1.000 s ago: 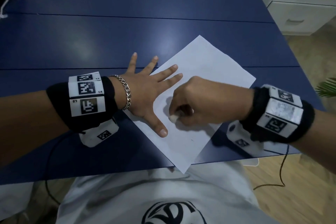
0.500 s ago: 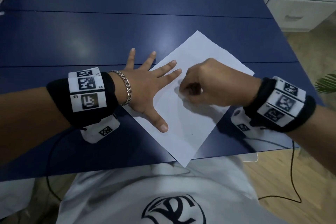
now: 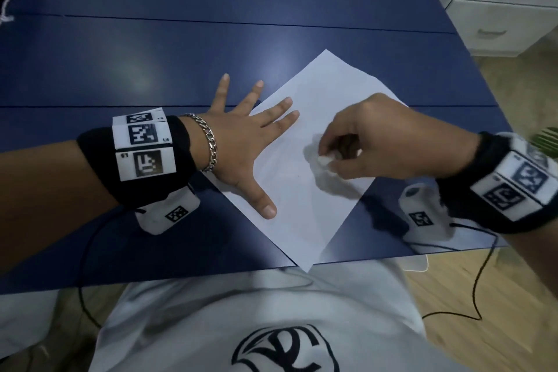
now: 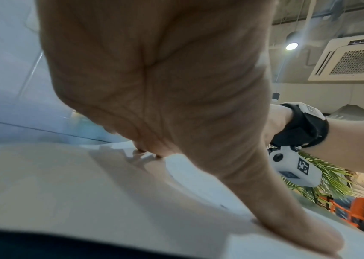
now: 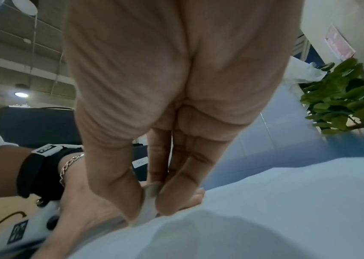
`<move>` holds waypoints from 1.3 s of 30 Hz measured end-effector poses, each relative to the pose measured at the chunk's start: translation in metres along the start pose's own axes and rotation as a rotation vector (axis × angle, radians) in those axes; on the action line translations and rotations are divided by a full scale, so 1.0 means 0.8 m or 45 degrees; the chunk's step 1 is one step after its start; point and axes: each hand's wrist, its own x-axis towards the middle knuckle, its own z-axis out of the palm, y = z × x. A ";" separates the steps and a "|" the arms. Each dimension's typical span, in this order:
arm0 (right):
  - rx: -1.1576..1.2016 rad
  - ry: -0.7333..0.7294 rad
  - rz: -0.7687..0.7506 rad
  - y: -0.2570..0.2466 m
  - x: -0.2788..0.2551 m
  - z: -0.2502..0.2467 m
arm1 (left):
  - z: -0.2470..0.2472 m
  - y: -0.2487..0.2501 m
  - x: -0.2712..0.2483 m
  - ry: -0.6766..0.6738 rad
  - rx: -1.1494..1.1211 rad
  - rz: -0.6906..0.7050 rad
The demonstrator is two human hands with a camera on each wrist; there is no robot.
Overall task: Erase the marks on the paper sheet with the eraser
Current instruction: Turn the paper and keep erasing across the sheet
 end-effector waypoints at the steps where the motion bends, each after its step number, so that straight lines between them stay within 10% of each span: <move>1: 0.007 0.005 0.004 0.001 -0.005 0.002 | 0.001 -0.001 -0.001 0.011 -0.008 0.011; 29: -0.039 0.114 -0.089 -0.012 0.038 0.025 | 0.006 -0.003 0.005 0.063 -0.089 0.086; 34: -0.014 -0.227 -0.140 -0.031 0.008 0.028 | 0.002 -0.001 0.002 0.025 -0.089 0.068; 39: -0.095 0.011 -0.072 -0.015 0.016 0.024 | 0.002 -0.001 0.003 0.023 -0.078 0.073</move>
